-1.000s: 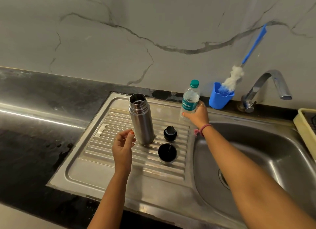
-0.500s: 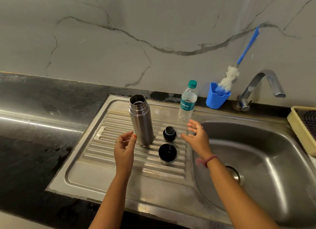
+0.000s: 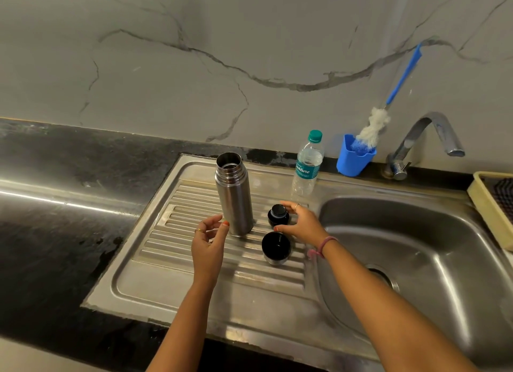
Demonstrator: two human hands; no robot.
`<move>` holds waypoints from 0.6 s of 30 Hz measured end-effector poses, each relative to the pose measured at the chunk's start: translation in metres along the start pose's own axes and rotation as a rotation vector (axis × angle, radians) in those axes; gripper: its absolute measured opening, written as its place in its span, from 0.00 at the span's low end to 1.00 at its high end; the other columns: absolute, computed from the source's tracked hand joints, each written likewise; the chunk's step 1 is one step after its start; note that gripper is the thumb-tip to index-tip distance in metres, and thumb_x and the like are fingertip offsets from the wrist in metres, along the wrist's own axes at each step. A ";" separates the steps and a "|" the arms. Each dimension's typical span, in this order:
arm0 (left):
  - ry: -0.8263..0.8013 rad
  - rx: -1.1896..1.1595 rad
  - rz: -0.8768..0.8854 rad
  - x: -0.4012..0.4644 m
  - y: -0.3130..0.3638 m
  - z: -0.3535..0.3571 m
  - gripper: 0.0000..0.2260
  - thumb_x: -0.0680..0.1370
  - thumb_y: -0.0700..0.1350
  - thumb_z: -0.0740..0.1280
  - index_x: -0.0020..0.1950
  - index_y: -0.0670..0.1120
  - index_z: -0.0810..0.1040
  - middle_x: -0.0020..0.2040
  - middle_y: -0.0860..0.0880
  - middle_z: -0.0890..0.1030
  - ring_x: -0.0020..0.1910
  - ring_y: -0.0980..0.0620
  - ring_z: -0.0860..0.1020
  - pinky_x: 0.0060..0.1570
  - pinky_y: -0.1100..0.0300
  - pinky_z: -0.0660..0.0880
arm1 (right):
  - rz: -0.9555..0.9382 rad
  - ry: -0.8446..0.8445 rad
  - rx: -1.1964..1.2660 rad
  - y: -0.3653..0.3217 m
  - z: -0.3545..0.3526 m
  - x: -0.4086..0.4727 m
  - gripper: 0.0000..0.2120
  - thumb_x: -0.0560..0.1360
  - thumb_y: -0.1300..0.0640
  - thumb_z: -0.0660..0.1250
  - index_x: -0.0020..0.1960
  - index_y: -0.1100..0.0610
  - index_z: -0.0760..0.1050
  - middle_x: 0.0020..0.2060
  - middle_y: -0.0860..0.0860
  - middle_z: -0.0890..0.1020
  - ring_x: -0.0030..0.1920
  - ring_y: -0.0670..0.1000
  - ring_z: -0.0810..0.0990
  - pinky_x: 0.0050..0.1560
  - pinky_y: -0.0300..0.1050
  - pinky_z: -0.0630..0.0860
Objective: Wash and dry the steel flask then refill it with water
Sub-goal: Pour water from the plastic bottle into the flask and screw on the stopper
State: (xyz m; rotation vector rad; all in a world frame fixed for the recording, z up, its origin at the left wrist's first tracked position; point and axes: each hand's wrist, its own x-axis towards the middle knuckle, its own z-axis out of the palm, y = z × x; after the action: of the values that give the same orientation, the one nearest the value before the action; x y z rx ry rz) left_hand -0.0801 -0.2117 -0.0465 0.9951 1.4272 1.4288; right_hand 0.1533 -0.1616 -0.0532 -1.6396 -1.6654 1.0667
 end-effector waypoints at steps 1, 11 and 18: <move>-0.001 0.002 0.002 0.000 0.000 0.000 0.07 0.78 0.41 0.70 0.55 0.49 0.79 0.46 0.48 0.79 0.46 0.50 0.77 0.47 0.55 0.76 | 0.001 0.017 0.006 0.000 0.001 0.001 0.34 0.67 0.57 0.78 0.70 0.54 0.69 0.64 0.51 0.76 0.64 0.49 0.73 0.63 0.39 0.69; -0.096 0.232 0.005 0.019 0.010 0.012 0.42 0.69 0.49 0.80 0.78 0.48 0.61 0.74 0.49 0.67 0.72 0.51 0.67 0.70 0.57 0.64 | 0.051 0.269 0.242 0.005 -0.011 -0.029 0.32 0.64 0.61 0.78 0.63 0.54 0.68 0.53 0.45 0.74 0.53 0.48 0.78 0.48 0.32 0.73; -0.162 0.232 0.025 0.033 0.024 0.035 0.42 0.64 0.48 0.83 0.72 0.48 0.66 0.63 0.51 0.76 0.61 0.51 0.76 0.58 0.59 0.74 | 0.072 0.322 0.390 0.017 -0.030 -0.057 0.31 0.67 0.63 0.77 0.64 0.53 0.67 0.54 0.45 0.76 0.53 0.44 0.78 0.45 0.35 0.77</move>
State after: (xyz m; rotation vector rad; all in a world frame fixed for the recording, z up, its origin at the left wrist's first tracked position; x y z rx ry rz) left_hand -0.0577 -0.1684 -0.0227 1.2493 1.4862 1.1888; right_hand 0.1926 -0.2144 -0.0440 -1.5236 -1.1202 1.0214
